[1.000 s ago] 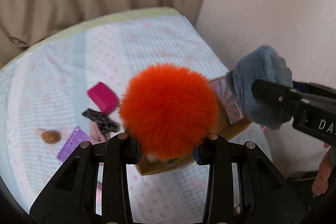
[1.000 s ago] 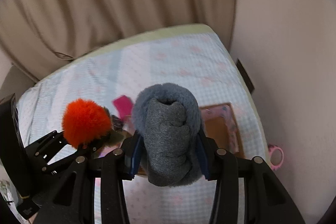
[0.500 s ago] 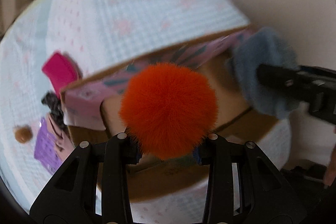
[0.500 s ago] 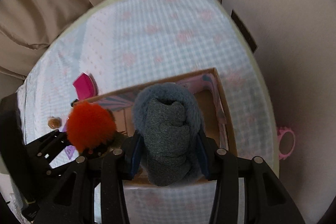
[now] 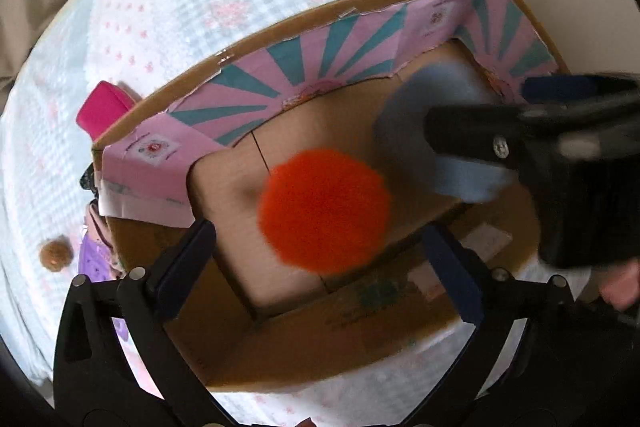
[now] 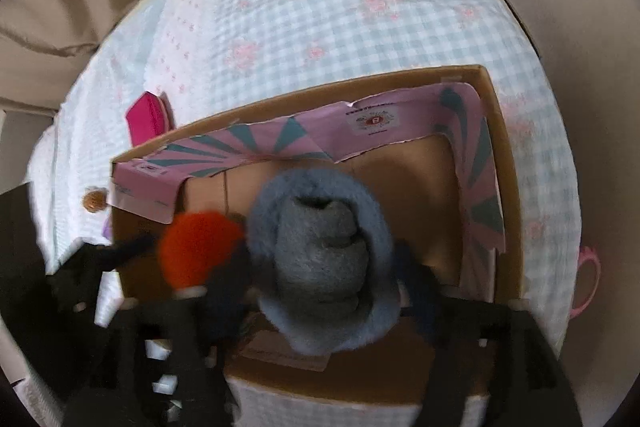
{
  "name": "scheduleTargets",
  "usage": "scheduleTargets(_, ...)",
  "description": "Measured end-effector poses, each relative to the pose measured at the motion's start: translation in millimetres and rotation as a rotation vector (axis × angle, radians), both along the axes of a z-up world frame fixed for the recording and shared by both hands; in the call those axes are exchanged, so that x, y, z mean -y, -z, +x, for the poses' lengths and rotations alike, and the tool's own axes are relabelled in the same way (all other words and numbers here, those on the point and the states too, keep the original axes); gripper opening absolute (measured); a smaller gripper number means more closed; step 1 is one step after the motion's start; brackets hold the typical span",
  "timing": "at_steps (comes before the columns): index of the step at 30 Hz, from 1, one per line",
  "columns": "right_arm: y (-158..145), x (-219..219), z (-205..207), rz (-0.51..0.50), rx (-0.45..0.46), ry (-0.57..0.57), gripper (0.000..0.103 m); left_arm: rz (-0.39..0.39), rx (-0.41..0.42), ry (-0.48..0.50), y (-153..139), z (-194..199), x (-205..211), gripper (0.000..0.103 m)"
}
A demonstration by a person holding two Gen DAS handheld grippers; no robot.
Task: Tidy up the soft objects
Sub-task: 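Carry the pompom and sock into the cardboard box and open both tools, then lift both tools out of the box and move toward the remaining items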
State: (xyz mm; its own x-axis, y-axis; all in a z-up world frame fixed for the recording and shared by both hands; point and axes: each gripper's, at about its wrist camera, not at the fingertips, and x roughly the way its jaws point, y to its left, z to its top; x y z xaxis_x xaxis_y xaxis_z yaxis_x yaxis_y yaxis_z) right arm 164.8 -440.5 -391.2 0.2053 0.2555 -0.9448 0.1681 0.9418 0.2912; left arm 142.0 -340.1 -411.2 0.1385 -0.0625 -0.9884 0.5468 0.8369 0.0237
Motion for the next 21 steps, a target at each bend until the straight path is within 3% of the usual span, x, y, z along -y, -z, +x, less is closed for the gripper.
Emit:
scheduleTargets(10, -4.8, 2.5, -10.4, 0.017, 0.029, 0.029, 0.103, -0.01, 0.027, -0.008, -20.9, -11.3, -14.3, 0.103)
scheduleTargets(21, -57.2, -1.5, -20.7, -0.064, 0.084, 0.04, 0.103, -0.117, 0.083, -0.126, -83.0, -26.2, -58.1, 0.103)
